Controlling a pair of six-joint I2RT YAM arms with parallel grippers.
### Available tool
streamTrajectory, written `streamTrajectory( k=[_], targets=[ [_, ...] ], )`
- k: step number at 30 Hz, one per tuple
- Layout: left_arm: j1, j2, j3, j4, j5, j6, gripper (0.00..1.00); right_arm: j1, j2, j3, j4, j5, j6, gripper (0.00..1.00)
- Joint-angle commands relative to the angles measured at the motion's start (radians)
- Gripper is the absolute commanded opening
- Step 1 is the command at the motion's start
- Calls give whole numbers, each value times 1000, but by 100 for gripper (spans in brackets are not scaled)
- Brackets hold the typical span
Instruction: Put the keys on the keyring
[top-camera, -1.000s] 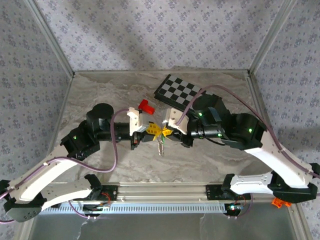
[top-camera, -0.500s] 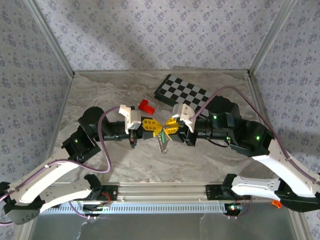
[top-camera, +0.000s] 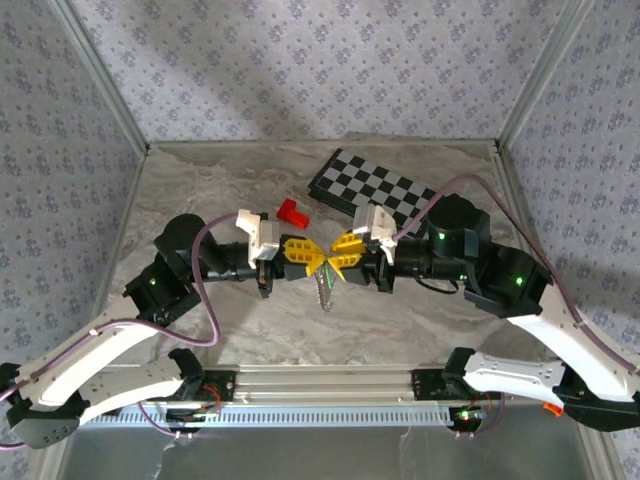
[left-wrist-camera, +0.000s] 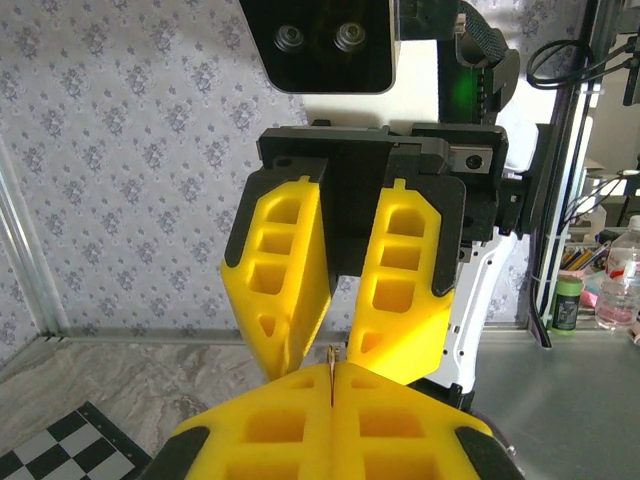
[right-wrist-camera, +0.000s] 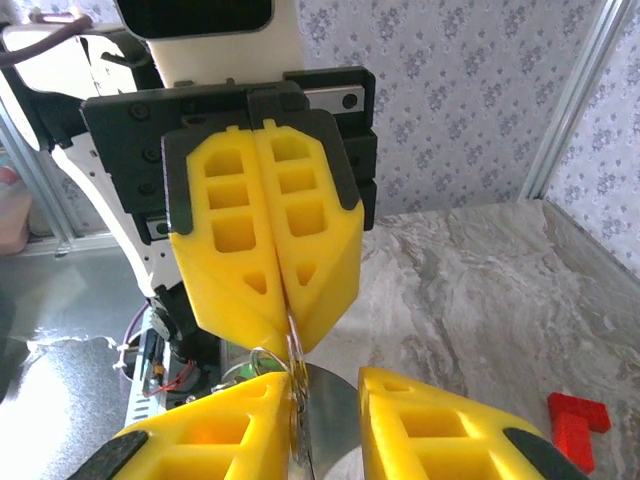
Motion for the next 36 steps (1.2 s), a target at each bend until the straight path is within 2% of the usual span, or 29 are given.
streamTrajectory(
  k=[1, 8, 12, 16, 19, 21, 25, 29, 36],
  targets=[
    [-10, 0, 14, 55, 32, -10, 0, -9, -12, -16, 42, -33, 16, 23],
    [-11, 3, 15, 54, 35, -10, 0, -14, -12, -22, 50, -31, 17, 12],
    [-11, 0, 12, 39, 33, -4, 0, -15, -12, -19, 49, -15, 14, 0],
    [-11, 2, 44, -87, -3, 52, 0, -15, -4, 6, -14, 2, -7, 0],
    [-11, -2, 85, -231, -77, 136, 15, -15, 38, 88, -161, 49, -57, 0],
    [-11, 6, 121, -344, -123, 193, 21, -14, 71, 143, -258, 77, -87, 0],
    [-11, 44, 197, -523, -169, 285, 26, -14, 130, 231, -424, 107, -131, 0],
    [-11, 72, 248, -598, -160, 323, 28, -12, 178, 289, -510, 109, -158, 0],
    [-11, 101, 268, -605, -140, 343, 28, -13, 229, 340, -562, 86, -178, 0]
  ],
)
